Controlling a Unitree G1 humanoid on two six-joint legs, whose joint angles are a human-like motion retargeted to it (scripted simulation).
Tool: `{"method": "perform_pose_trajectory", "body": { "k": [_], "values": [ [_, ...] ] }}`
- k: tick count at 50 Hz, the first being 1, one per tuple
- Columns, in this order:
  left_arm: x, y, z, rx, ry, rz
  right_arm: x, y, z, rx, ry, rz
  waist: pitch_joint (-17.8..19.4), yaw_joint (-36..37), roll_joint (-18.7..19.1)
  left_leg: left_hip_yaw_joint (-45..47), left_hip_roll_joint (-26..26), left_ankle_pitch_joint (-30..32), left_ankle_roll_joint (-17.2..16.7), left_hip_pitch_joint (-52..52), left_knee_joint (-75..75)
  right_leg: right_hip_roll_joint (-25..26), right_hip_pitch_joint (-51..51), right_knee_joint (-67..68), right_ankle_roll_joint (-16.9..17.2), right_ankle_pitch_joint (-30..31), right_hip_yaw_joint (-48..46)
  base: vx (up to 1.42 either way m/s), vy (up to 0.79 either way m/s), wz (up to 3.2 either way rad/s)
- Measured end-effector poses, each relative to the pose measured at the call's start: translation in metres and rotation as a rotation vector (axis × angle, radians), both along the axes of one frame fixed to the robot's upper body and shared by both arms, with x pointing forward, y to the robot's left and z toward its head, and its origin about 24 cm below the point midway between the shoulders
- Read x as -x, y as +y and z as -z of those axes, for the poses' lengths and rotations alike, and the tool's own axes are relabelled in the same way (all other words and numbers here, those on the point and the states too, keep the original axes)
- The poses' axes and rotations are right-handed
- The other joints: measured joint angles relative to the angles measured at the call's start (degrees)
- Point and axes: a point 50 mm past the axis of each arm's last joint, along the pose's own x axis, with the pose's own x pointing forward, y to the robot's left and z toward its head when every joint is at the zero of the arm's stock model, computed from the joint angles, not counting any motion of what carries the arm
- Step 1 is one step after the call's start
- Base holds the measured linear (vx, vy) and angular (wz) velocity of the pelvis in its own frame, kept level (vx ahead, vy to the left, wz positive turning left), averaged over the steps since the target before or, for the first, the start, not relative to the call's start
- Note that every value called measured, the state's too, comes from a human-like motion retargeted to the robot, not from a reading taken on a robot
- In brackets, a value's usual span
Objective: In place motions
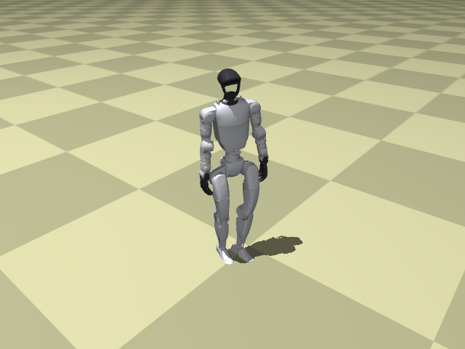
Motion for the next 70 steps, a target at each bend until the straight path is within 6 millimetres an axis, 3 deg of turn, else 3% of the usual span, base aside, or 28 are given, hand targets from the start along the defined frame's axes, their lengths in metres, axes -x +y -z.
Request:
{"method": "perform_pose_trajectory", "body": {
  "k": [3, 5, 7, 9, 12, 14, 18, 23, 27, 30, 33, 36, 41, 45, 47, 50, 52, 56, 60, 61, 62, 65, 67, 70],
  "values": [
    [-0.004, 0.001, 0.0, -0.013, -0.015, 0.014, -0.003, 0.0, 0.0, -0.003, -0.011, -0.013, 0.53, -0.2, -0.07, -3.91, -0.54, 0.61, 0.04, -0.71, 0.59, 0.27, -0.93, 1.04, 0.23, -0.45, 6.95, 0.0, 0.04, 1.24],
    [-0.008, 0.0, 0.0, -0.016, -0.032, 0.011, -0.006, 0.0, 0.0, -0.002, -0.013, -0.03, 1.08, -1.64, 0.44, -7.69, -0.95, 1.33, 0.16, -1.54, 0.99, 0.4, -1.65, 1.8, -0.4, -2.33, 6.39, -0.02, 0.06, 1.78],
    [-0.015, 0.0, 0.0, -0.012, -0.049, 0.01, -0.006, -0.002, -0.001, -0.001, -0.002, -0.051, 1.48, -2.5, -0.42, -10.72, -2.81, 2.65, 0.31, -2.5, 1.14, -2.2, -1.57, 0.78, -2.96, -2.73, -2.23, -0.02, 0.09, 1.76],
    [-0.024, -0.003, 0.0, -0.008, -0.064, 0.021, -0.004, -0.006, -0.002, -0.001, 0.023, -0.061, 2.21, 1.05, -2.0, -10.33, -4.21, 4.48, 0.41, -2.84, 0.17, -2.34, -0.96, 0.09, -4.97, -2.89, -5.03, -0.1, 0.08, 0.95],
    [-0.037, -0.013, 0.001, -0.001, -0.091, 0.027, 0.001, -0.014, -0.004, -0.002, 0.073, -0.073, 3.4, 8.16, -2.68, -8.46, -3.52, 4.08, 0.31, -3.38, -1.11, -4.25, 0.05, 0.38, -3.58, -4.29, -6.26, -0.09, 0.18, 0.9],
    [-0.043, -0.018, 0.001, 0.016, -0.106, 0.032, 0.007, -0.019, -0.006, 0.009, 0.105, -0.096, 3.75, 7.63, -3.43, -8.28, -4.33, 1.57, 2.12, -4.12, -1.18, -5.66, 0.45, 0.02, -4.07, -4.75, -12.08, -0.05, 0.14, 2.79],
    [-0.047, -0.02, 0.001, 0.03, -0.11, 0.09, 0.02, -0.029, -0.008, 0.046, 0.148, -0.132, 3.16, 8.19, -4.69, 1.0, -2.14, -3.77, 3.33, -5.21, -1.73, -9.25, 1.9, -0.33, -2.66, -6.7, -22.79, -0.02, 0.24, 3.08],
    [-0.045, -0.01, 0.0, -0.009, -0.094, 0.124, 0.033, -0.034, -0.01, 0.052, 0.178, -0.124, 3.27, 7.94, -6.56, 19.1, 2.02, -7.22, 0.9, -2.71, -2.58, -11.04, 6.18, -2.81, -0.92, -8.38, -36.7, -0.02, 0.24, 3.21],
    [-0.025, 0.001, -0.002, -0.042, -0.023, 0.081, 0.043, -0.036, -0.011, 0.069, 0.2, -0.099, 2.03, 8.51, -7.86, 30.02, 3.61, -7.7, -0.75, -0.35, -2.88, -10.8, 9.65, -5.01, 1.2, -9.36, -46.39, 0.09, 0.2, 3.01],
    [-0.005, 0.011, -0.003, -0.079, 0.033, 0.005, 0.042, -0.038, -0.012, 0.091, 0.195, -0.087, 0.68, 9.02, -8.44, 30.78, 2.55, -6.88, -0.83, -0.16, -3.64, -10.05, 11.33, -5.95, 2.62, -9.74, -51.22, 0.18, 0.13, 2.19],
    [0.015, 0.018, -0.006, -0.11, 0.073, -0.082, 0.028, -0.039, -0.01, 0.097, 0.147, -0.088, 0.57, 11.26, -9.36, 27.61, 0.97, -3.99, 0.02, -0.73, -4.21, -10.25, 12.45, -5.58, 3.51, -9.81, -53.56, 0.15, 0.1, 1.02],
    [0.039, 0.021, -0.008, -0.13, 0.119, -0.178, 0.0, -0.037, -0.007, 0.088, 0.044, -0.103, 1.64, 14.62, -10.38, 25.53, -0.42, -1.29, 1.03, 0.26, -5.1, -10.68, 14.03, -4.76, 3.82, -9.87, -53.88, 0.18, 0.11, 0.18],
    [0.089, 0.01, -0.016, -0.126, 0.245, -0.323, -0.042, -0.022, -0.005, 0.071, -0.143, -0.124, 0.83, 16.47, -10.35, 22.46, -1.3, 2.15, 0.88, 1.77, -6.24, -10.78, 15.88, -3.38, 3.5, -8.74, -53.03, 0.27, 0.11, -0.08],
    [0.12, -0.007, -0.021, -0.108, 0.336, -0.407, -0.053, -0.01, -0.004, 0.034, -0.22, -0.118, -1.25, 14.23, -7.97, 21.3, 0.08, 2.75, 1.16, 2.93, -7.54, -10.13, 15.76, 1.3, -1.31, -8.45, -50.63, 0.32, 0.08, 0.03],
    [0.122, -0.012, -0.021, -0.084, 0.343, -0.416, -0.05, -0.006, -0.003, 0.002, -0.202, -0.132, -1.71, 11.54, -6.59, 20.9, 0.55, 3.19, 1.37, 3.49, -8.71, -9.98, 13.24, 6.36, -1.16, -8.94, -44.26, 0.3, 0.02, 0.52],
    [0.104, -0.013, -0.016, -0.054, 0.296, -0.381, -0.041, -0.003, -0.002, -0.028, -0.162, -0.131, -1.24, 5.3, -4.17, 17.38, 1.23, 4.63, 1.55, 4.15, -10.75, -9.08, 4.16, 18.39, 4.32, -10.93, -27.4, 0.11, -0.08, 1.45],
    [0.082, -0.011, -0.01, -0.043, 0.225, -0.337, -0.034, -0.002, -0.001, -0.034, -0.136, -0.124, -0.8, 1.39, -2.96, 14.67, 1.77, 5.47, 1.58, 3.53, -11.14, -6.64, 1.18, 19.47, 5.21, -11.33, -22.99, 0.04, -0.11, 1.66],
    [0.032, -0.002, -0.001, -0.011, 0.062, -0.199, -0.011, 0.0, 0.0, -0.041, -0.05, -0.13, -0.08, -2.86, -2.26, 11.77, 2.01, 6.14, 1.41, 2.77, -10.95, -2.78, -3.37, 16.64, 2.48, -12.06, -15.98, 0.06, -0.11, 1.05],
    [-0.017, 0.002, 0.0, -0.022, -0.057, 0.016, 0.02, 0.003, 0.0, -0.049, 0.063, -0.113, 1.53, -4.27, -3.93, 9.33, 0.05, 5.86, 1.65, 4.76, -10.67, 0.96, -4.7, 10.83, 1.19, -10.29, -1.55, 0.07, -0.07, 0.76],
    [-0.024, -0.001, 0.0, -0.021, -0.074, 0.053, 0.028, 0.003, -0.001, -0.055, 0.095, -0.111, 1.96, -4.01, -4.55, 8.99, -0.61, 5.55, 1.76, 5.57, -10.41, 1.1, -3.69, 8.49, -1.71, -7.27, -0.71, 0.1, -0.07, 0.34],
    [-0.031, -0.004, 0.001, -0.017, -0.091, 0.083, 0.035, 0.004, -0.002, -0.063, 0.128, -0.111, 2.23, -3.08, -5.26, 9.21, -1.23, 5.18, 1.81, 6.34, -10.23, 0.81, -2.51, 6.73, -3.86, -5.39, -0.97, 0.12, -0.06, -0.41],
    [-0.044, -0.019, 0.001, 0.03, -0.117, 0.116, 0.05, 0.006, -0.005, -0.096, 0.214, -0.124, 1.76, 0.08, -6.52, 9.33, -2.36, 4.19, 1.69, 7.28, -9.79, -1.89, -0.39, 5.76, -5.37, -5.76, -8.21, 0.1, -0.03, -0.22],
    [-0.042, -0.035, 0.003, 0.075, -0.116, 0.108, 0.053, 0.006, -0.005, -0.105, 0.233, -0.135, 1.38, 1.38, -6.09, 9.27, -2.14, 3.76, 1.51, 7.28, -9.45, -1.17, -0.11, 5.07, -4.85, -5.79, -6.06, 0.05, -0.06, 0.17],
    [-0.04, -0.035, 0.003, 0.093, -0.115, 0.133, 0.047, 0.006, -0.004, -0.098, 0.2, -0.179, 1.12, 0.92, -5.64, 9.03, -1.63, 3.13, 1.06, 7.07, -8.55, -0.99, 1.06, 2.5, -4.82, -5.1, -5.93, 0.01, -0.06, 0.21]
  ]
}}
